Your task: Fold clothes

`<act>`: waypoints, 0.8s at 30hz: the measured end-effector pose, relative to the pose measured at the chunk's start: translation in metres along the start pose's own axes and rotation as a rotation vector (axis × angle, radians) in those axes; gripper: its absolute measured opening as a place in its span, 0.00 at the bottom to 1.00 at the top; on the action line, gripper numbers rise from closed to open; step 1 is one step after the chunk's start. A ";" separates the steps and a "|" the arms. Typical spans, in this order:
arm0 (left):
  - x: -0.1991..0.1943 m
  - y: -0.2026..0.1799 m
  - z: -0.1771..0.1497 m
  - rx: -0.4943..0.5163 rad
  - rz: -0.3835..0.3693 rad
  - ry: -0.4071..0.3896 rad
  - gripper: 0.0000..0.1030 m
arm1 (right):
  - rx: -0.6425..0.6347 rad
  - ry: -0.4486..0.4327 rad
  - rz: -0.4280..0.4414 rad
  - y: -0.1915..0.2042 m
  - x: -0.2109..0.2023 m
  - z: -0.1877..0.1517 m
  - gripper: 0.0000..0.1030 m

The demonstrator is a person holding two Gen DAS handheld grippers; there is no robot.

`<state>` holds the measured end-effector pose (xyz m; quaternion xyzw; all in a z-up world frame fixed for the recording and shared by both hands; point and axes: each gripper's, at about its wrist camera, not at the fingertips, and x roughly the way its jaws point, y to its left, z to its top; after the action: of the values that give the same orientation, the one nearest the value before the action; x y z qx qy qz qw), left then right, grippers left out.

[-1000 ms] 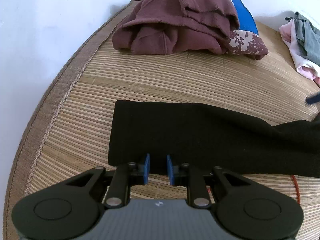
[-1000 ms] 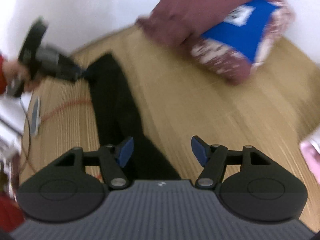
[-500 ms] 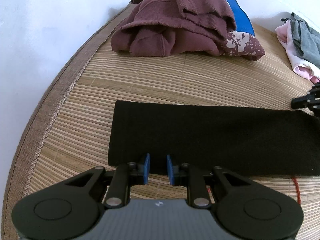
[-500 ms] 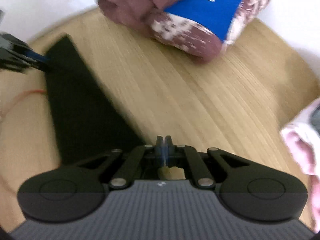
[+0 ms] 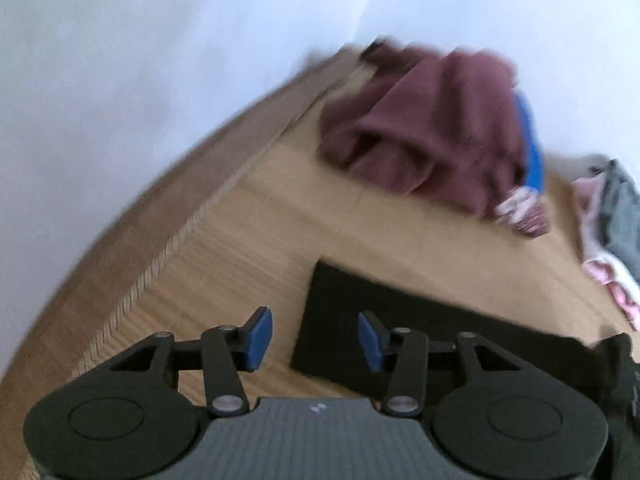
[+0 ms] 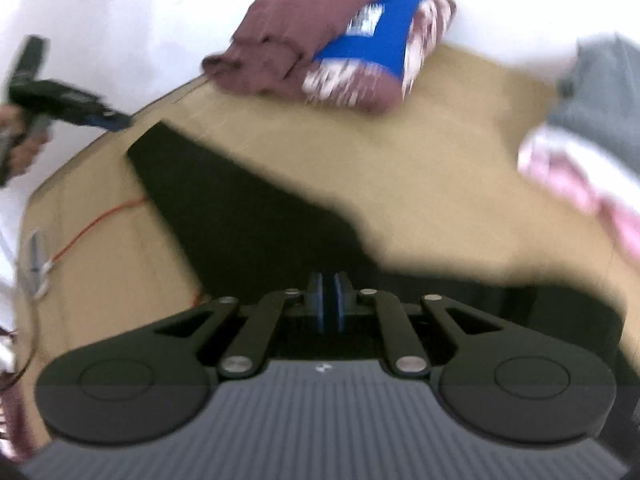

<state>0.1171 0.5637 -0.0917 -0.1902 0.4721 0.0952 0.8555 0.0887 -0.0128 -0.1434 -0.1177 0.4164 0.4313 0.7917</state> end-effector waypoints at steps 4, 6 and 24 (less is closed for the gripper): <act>0.020 -0.002 -0.006 0.026 0.016 0.059 0.48 | 0.060 0.044 0.026 0.024 -0.026 -0.055 0.11; 0.022 -0.010 -0.008 0.079 0.047 0.054 0.39 | 0.073 0.069 0.033 0.031 -0.036 -0.073 0.11; -0.073 -0.105 -0.026 0.298 0.061 -0.212 0.04 | 0.417 -0.052 -0.199 -0.017 -0.132 -0.153 0.11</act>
<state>0.0944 0.4587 -0.0179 -0.0356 0.3936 0.0696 0.9160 -0.0205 -0.1844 -0.1417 0.0194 0.4622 0.2585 0.8480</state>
